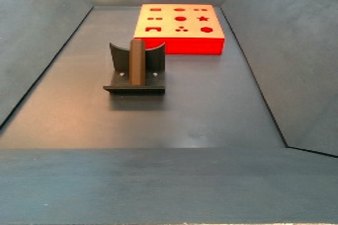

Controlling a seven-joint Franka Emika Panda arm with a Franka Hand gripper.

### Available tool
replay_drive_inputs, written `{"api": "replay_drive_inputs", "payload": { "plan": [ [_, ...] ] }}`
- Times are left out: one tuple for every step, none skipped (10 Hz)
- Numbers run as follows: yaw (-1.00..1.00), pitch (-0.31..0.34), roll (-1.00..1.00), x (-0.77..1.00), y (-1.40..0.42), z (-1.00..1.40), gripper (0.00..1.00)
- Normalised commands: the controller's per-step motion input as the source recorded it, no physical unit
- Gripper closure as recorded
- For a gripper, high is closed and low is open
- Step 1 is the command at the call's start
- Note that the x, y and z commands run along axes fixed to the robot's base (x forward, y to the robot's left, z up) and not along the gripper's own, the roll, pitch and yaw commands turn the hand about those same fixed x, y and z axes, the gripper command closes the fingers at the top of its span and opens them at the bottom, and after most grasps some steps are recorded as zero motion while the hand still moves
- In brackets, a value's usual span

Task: Pick up the hexagon object. Move up. Place the hexagon object on the fixture. Regrasp the hexagon object. Move to above the board. Insert the hexagon object.
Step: Regrasp the hexagon object.

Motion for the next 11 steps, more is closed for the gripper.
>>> {"api": "replay_drive_inputs", "payload": {
  "plan": [
    [0.01, 0.004, 1.00, -0.05, -0.03, 0.01, 0.00],
    [0.01, -0.004, 1.00, -0.05, -0.03, 0.01, 0.00],
    [0.01, -0.010, 1.00, -0.05, -0.03, 0.01, 0.00],
    [0.01, -0.014, 1.00, -0.05, -0.02, 0.01, 0.00],
    [0.01, -0.023, 1.00, -0.04, -0.02, 0.01, 0.00],
    [0.01, -0.029, 1.00, -0.04, -0.02, 0.01, 0.00],
    [0.01, -0.032, 1.00, -0.04, -0.02, 0.01, 0.00],
    [0.01, -0.032, 1.00, -0.04, -0.02, 0.01, 0.00],
    [0.01, -0.028, 1.00, -0.03, -0.02, 0.02, 0.00],
    [0.01, -0.025, 1.00, -0.02, -0.02, 0.02, 0.00],
    [0.01, -0.019, 1.00, 0.00, -0.02, 0.00, 0.00]
  ]
}}
